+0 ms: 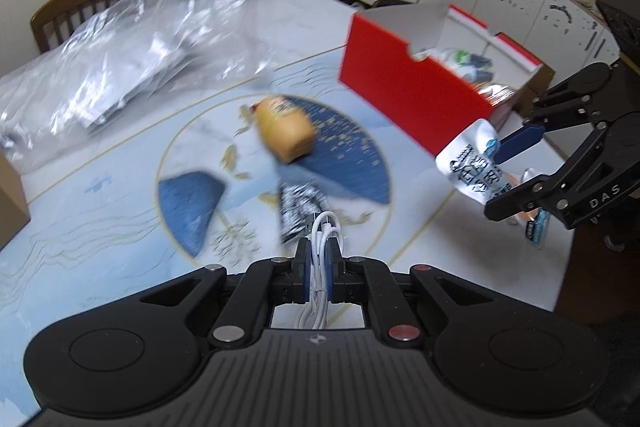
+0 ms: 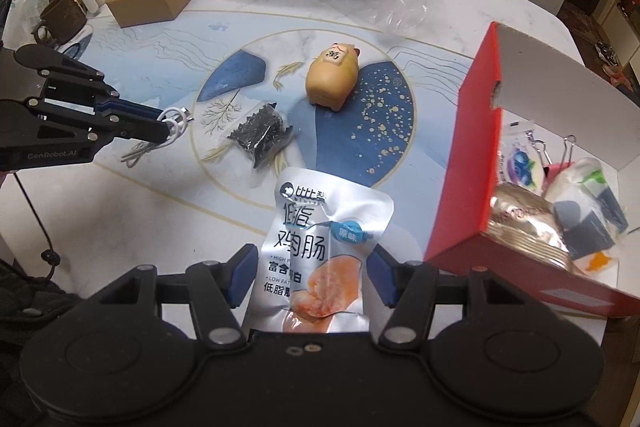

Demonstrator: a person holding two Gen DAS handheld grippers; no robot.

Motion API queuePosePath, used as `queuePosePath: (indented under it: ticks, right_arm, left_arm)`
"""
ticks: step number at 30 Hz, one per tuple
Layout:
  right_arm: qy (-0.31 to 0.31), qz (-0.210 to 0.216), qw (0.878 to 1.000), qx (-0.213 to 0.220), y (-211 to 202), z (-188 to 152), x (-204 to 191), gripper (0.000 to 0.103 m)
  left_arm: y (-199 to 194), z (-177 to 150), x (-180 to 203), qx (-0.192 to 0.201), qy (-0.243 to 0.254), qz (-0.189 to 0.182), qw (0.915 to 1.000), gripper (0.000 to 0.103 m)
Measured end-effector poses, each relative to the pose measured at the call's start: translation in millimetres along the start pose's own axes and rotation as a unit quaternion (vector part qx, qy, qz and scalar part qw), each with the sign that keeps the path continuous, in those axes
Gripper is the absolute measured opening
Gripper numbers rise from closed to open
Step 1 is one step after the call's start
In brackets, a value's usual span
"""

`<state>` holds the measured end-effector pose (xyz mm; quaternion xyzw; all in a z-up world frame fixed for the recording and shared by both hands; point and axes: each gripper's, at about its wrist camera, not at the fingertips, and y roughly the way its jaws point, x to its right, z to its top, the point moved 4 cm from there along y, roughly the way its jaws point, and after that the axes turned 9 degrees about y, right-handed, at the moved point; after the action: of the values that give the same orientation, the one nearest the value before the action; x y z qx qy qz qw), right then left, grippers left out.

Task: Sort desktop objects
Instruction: 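Carry the cable with the left tool while the right tool carries the sausage packet to the shoebox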

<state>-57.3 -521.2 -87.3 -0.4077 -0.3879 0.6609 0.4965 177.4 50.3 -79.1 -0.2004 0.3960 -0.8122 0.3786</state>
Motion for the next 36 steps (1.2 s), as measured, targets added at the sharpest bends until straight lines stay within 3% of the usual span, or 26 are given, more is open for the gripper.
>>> queuePosePath:
  ticks: [12,36]
  right_arm:
    - [-0.007,-0.006,1.0,0.017,-42.1,-0.2,40.1,0.059]
    - [-0.004,-0.022,0.999,0.034,-72.8,13.3,187.2,0.059]
  left_arm:
    - [-0.9,53.3,38.3,0.03,0.037,-0.013,0.9988,0.006]
    - [60.5,170.3,116.6,0.049,0.08,-0.004,0.9956,0.006]
